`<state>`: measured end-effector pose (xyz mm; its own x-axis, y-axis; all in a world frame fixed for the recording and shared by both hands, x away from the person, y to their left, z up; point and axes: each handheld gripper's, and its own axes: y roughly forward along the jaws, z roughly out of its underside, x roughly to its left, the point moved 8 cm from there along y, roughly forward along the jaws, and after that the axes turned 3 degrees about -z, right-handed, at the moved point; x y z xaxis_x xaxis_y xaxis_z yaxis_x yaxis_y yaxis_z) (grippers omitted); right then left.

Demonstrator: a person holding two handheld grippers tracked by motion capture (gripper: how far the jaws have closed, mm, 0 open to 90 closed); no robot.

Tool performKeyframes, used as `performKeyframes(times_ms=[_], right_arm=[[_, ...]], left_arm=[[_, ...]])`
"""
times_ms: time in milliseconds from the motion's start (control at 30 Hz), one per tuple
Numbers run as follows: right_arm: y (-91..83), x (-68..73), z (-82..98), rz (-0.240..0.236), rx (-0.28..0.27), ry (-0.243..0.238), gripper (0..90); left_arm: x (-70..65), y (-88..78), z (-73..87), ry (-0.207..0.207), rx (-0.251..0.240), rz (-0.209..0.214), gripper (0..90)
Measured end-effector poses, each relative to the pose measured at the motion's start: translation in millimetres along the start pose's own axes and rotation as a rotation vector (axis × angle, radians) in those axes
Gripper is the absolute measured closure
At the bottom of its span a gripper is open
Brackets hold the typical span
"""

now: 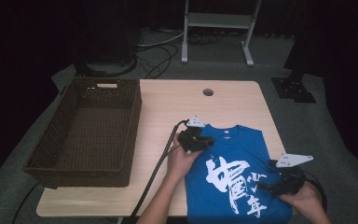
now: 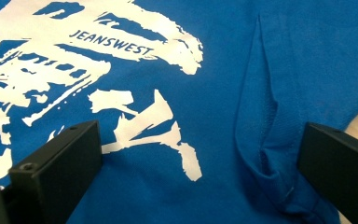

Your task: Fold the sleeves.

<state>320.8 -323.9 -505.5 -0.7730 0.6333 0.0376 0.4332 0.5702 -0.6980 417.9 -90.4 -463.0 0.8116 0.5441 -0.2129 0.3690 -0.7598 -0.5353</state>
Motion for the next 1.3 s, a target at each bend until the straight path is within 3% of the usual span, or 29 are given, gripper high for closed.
performKeyframes(times_ms=[167,500,767,1300], right_arm=[[0.0,0.0,0.0,-0.001,0.000,-0.001,0.0],[0.0,0.0,0.0,-0.001,0.000,-0.001,0.0],[0.0,0.0,0.0,-0.001,0.000,-0.001,0.0],[0.1,0.1,-0.1,-0.001,-0.001,0.000,0.0]], left_arm=[[2.8,-1.4,-1.8,-0.002,-0.019,-0.025,63.5],[5.7,-2.4,-2.6,-0.013,-0.041,-0.051,26.7],[5.9,-8.7,-0.8,0.019,-0.039,-0.109,3.0],[-6.9,-29.7,21.9,0.056,-0.012,-0.113,0.0]])
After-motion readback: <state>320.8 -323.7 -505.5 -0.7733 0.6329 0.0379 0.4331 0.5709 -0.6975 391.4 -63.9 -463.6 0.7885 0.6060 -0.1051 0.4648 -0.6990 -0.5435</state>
